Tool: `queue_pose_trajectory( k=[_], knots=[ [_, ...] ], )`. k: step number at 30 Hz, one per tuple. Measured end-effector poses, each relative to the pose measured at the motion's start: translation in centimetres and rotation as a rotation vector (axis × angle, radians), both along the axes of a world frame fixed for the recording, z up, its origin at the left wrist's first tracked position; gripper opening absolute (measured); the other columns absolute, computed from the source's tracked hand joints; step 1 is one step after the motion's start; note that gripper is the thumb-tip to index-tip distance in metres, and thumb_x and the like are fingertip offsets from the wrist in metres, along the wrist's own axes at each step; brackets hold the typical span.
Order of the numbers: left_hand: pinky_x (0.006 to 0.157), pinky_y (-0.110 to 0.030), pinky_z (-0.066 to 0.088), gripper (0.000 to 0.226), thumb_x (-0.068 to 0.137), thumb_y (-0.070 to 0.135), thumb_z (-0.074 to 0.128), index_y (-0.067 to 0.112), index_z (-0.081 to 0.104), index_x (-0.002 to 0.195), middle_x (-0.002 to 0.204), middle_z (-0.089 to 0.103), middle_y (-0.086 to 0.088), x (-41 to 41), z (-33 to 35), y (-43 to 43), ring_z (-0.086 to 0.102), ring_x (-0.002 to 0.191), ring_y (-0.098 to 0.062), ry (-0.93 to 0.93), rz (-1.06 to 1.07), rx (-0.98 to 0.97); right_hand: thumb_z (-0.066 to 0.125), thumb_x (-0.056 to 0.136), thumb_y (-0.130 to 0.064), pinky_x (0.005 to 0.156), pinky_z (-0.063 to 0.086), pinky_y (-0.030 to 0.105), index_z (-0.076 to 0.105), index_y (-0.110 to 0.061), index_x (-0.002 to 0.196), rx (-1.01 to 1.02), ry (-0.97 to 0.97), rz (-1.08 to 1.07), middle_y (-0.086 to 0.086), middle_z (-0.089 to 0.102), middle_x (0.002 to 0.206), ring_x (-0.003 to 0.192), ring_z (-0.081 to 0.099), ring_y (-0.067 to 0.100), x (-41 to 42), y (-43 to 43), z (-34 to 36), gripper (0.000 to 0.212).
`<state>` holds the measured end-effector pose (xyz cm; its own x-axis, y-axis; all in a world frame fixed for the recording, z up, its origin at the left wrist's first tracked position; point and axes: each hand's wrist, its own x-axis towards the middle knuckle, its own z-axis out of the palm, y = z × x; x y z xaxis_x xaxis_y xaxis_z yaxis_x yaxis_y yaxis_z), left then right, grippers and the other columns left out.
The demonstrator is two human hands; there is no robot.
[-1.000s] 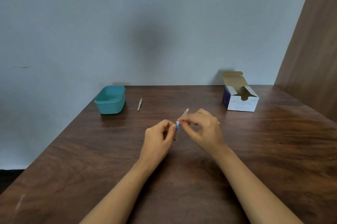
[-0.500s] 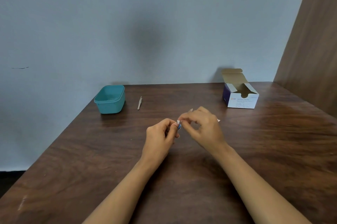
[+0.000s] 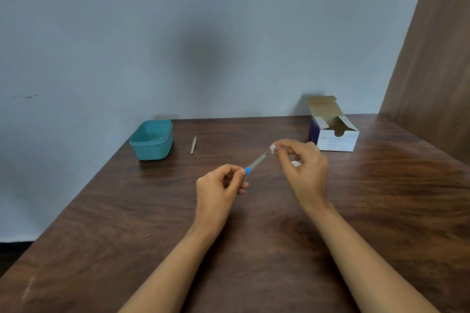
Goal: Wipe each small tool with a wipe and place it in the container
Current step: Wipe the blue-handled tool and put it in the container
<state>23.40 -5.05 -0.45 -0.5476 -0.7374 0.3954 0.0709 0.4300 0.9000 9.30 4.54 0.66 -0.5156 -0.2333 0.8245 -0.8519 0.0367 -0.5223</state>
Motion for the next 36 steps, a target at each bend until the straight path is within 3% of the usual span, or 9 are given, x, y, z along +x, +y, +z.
queue_pose_trajectory(
  k=[6,11,19,21,24,27,30,36],
  knots=[
    [0.064,-0.012,0.053,0.008,0.087,0.007,0.069,0.011,0.074,0.089,0.076,0.074,0.003,0.0,0.2,0.0,0.071,0.068,-0.005,0.022,0.038,-0.005,0.071,0.083,-0.011,0.064,0.049,0.035,0.074,-0.023,0.082,0.101,0.067,0.053,-0.012,0.071,0.077,0.071,0.053,0.009,0.2,-0.7,-1.0,0.013],
    [0.074,-0.02,0.056,0.007,0.081,0.018,0.076,0.024,0.077,0.084,0.075,0.074,0.01,0.0,-0.1,-0.5,0.071,0.075,-0.007,-0.007,0.063,-0.012,0.07,0.083,-0.016,0.063,0.047,0.034,0.075,-0.024,0.08,0.177,-0.014,0.055,-0.011,0.07,0.071,0.07,0.053,0.011,0.0,-0.8,-1.3,0.01],
    [0.072,-0.015,0.055,0.007,0.08,0.015,0.076,0.017,0.077,0.087,0.077,0.075,0.006,0.2,0.4,-0.2,0.071,0.076,-0.005,0.041,0.037,0.08,0.07,0.08,-0.012,0.062,0.037,0.009,0.073,-0.023,0.082,0.231,0.061,0.128,-0.013,0.069,0.073,0.071,0.054,0.009,1.6,-1.6,-1.8,0.012],
    [0.07,-0.014,0.055,0.008,0.081,0.013,0.075,0.014,0.077,0.088,0.078,0.075,0.004,0.3,0.4,-0.2,0.071,0.077,-0.006,0.055,0.025,0.096,0.069,0.081,-0.013,0.061,0.037,0.01,0.073,-0.024,0.084,0.267,0.089,0.149,-0.012,0.069,0.074,0.073,0.054,0.008,1.7,-1.7,-1.8,0.011],
    [0.069,-0.013,0.054,0.007,0.08,0.011,0.075,0.015,0.077,0.087,0.078,0.076,0.002,0.2,0.4,-0.3,0.072,0.078,-0.008,0.086,0.019,0.151,0.067,0.083,-0.013,0.057,0.043,0.022,0.073,-0.024,0.084,0.272,0.093,0.11,-0.013,0.068,0.073,0.071,0.053,0.009,0.8,-1.4,-1.6,0.012],
    [0.07,-0.015,0.055,0.01,0.08,0.011,0.077,0.02,0.076,0.083,0.078,0.076,0.003,0.0,0.3,-0.3,0.072,0.077,-0.01,0.098,0.011,0.185,0.067,0.084,-0.014,0.059,0.047,0.031,0.073,-0.027,0.083,0.22,-0.039,0.031,-0.012,0.069,0.074,0.072,0.053,0.011,-0.7,-0.8,-1.4,0.015],
    [0.073,-0.021,0.057,0.013,0.077,0.008,0.079,0.02,0.076,0.083,0.078,0.075,0.001,-0.1,0.2,-0.3,0.072,0.075,-0.013,0.099,0.011,0.179,0.068,0.085,-0.013,0.063,0.047,0.027,0.074,-0.027,0.083,0.185,-0.103,0.03,-0.013,0.07,0.076,0.074,0.055,0.01,-0.8,-0.5,-1.2,0.016],
    [0.077,-0.03,0.059,0.021,0.073,0.004,0.08,0.016,0.071,0.087,0.082,0.074,-0.004,-0.2,-0.1,-0.9,0.072,0.075,-0.017,0.124,0.083,0.207,0.068,0.086,-0.014,0.06,0.039,0.015,0.076,-0.021,0.088,0.238,-0.029,0.046,-0.009,0.069,0.074,0.074,0.053,0.009,0.4,-0.8,-1.0,0.011]
  ],
)
